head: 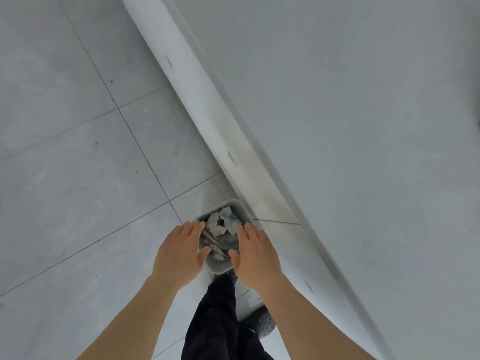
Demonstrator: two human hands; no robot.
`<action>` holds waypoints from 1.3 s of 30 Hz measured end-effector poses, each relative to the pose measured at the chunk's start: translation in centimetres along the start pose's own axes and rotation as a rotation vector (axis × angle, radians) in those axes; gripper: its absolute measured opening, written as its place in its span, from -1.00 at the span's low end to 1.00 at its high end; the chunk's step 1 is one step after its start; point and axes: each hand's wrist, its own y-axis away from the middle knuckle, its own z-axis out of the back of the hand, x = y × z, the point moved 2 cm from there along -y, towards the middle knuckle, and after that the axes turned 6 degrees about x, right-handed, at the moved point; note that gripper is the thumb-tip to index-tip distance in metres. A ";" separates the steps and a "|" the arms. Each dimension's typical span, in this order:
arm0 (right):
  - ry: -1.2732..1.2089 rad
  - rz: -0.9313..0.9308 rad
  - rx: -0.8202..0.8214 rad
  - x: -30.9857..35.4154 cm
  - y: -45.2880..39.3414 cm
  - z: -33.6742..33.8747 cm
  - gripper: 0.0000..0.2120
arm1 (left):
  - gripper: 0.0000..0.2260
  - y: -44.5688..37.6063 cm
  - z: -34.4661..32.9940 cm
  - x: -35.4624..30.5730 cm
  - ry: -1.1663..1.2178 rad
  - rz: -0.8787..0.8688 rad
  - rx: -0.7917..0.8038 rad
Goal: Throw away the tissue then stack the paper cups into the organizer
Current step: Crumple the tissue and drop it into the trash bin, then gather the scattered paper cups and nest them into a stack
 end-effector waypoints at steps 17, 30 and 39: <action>0.054 0.124 -0.475 4.9 14.6 21.6 -0.39 | -0.41 6.5 24.9 -9.7 -0.175 -0.186 -0.310; -0.131 -0.424 -0.725 -14.0 29.6 24.6 -0.35 | -0.39 3.4 23.4 -34.9 -0.280 -0.731 -0.252; -0.329 -0.757 -0.819 -25.4 42.7 16.1 -0.37 | -0.35 8.5 12.2 -51.8 -0.358 -1.024 -0.076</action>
